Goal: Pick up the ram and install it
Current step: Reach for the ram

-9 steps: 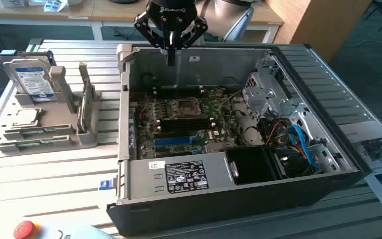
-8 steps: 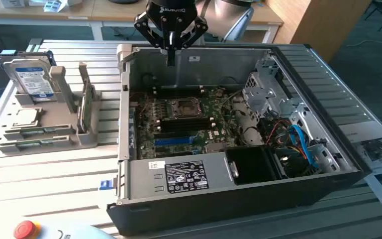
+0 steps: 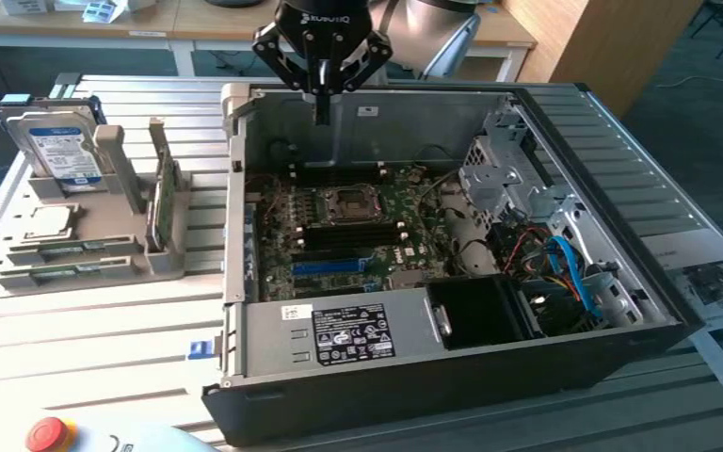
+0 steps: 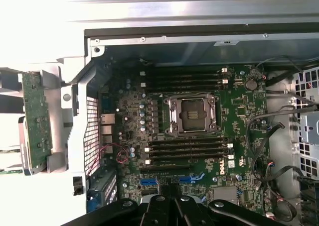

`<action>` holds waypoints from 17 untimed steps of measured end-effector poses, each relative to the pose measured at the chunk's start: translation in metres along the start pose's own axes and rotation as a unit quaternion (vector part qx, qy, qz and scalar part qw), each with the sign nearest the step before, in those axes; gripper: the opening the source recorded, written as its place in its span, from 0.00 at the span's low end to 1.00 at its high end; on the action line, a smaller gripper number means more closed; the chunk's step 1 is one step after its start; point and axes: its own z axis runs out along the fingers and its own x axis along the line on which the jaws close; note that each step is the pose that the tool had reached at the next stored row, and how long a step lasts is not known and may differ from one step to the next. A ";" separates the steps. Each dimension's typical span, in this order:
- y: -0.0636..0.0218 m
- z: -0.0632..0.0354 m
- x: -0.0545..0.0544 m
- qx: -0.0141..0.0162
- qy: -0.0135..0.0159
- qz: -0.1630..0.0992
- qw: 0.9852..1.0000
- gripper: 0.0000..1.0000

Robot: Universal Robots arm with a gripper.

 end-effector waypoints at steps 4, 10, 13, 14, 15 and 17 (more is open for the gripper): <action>0.0002 0.0000 0.003 0.000 0.000 0.000 1.000 0.10; 0.0004 0.0000 0.008 0.000 0.000 0.000 1.000 0.10; 0.0005 0.0000 0.011 0.000 0.000 0.000 1.000 0.10; 0.0005 0.0000 0.012 0.000 0.000 0.000 1.000 0.10; 0.0006 -0.0001 0.014 0.000 0.000 0.000 1.000 0.10; 0.0005 -0.0001 0.017 0.000 0.000 0.000 1.000 0.10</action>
